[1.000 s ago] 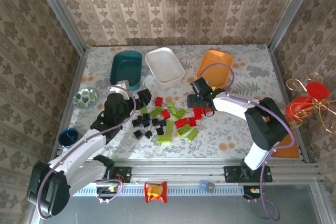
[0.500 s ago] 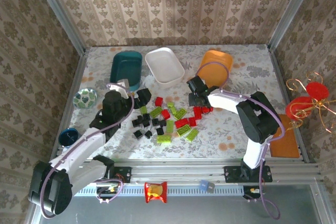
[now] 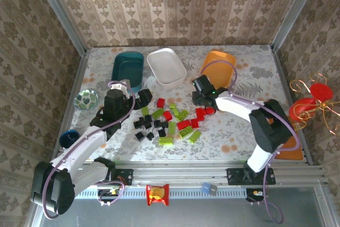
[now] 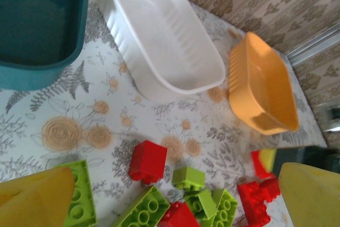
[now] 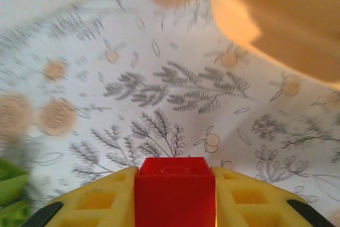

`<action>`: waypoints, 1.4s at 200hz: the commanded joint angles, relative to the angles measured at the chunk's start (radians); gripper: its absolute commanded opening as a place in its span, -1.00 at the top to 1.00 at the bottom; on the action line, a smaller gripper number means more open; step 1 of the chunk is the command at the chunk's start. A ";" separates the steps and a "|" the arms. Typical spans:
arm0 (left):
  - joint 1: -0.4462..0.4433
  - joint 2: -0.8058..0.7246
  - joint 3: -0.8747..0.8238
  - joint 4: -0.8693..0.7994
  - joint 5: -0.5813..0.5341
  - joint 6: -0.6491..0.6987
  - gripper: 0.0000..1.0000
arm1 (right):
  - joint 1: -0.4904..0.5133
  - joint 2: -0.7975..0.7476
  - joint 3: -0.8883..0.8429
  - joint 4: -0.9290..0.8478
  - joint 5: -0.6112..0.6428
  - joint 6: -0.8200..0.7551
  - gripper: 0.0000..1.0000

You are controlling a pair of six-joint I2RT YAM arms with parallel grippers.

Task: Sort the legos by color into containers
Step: Pick up the lego from the center of the table, then place the lego in the container, then move the container to the top-center of the table.

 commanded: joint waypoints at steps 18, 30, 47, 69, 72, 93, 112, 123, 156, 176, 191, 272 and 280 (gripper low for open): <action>-0.011 -0.036 0.026 -0.148 -0.073 0.073 -1.00 | -0.086 -0.143 0.044 -0.003 0.046 0.004 0.40; -0.015 -0.033 0.030 -0.181 -0.096 0.080 -1.00 | -0.135 -0.127 0.083 -0.015 0.058 0.003 0.40; -0.016 -0.035 0.027 -0.216 -0.128 0.075 -1.00 | -0.188 -0.078 0.148 -0.029 0.056 0.003 0.40; -0.015 -0.038 0.031 -0.272 -0.182 0.070 -0.97 | -0.230 0.022 0.258 -0.070 0.069 -0.004 0.39; -0.016 -0.039 0.033 -0.279 -0.188 0.070 -0.97 | -0.233 0.032 0.267 -0.074 0.073 -0.003 0.39; -0.014 -0.044 0.033 -0.311 -0.224 0.068 -0.96 | -0.258 0.114 0.337 -0.106 0.105 -0.001 0.36; -0.009 -0.057 0.032 -0.342 -0.257 0.063 -0.96 | -0.275 0.169 0.375 -0.129 0.135 0.000 0.32; -0.001 -0.067 0.026 -0.346 -0.260 0.058 -0.96 | -0.285 0.191 0.384 -0.134 0.145 0.002 0.29; 0.027 -0.076 0.023 -0.340 -0.237 0.058 -0.98 | -0.299 0.209 0.386 -0.138 0.133 -0.010 -0.13; 0.037 -0.070 0.027 -0.337 -0.229 0.061 -0.98 | -0.289 0.173 0.363 -0.120 0.114 -0.027 -0.35; 0.044 -0.068 0.030 -0.333 -0.220 0.063 -0.99 | -0.251 0.137 0.349 -0.099 0.108 -0.066 -0.47; 0.049 -0.066 0.035 -0.319 -0.160 0.056 -0.98 | -0.058 0.447 0.725 -0.197 0.074 -0.159 -0.57; 0.049 -0.068 0.035 -0.323 -0.154 0.055 -0.98 | -0.058 0.487 0.768 -0.213 0.085 -0.150 -0.58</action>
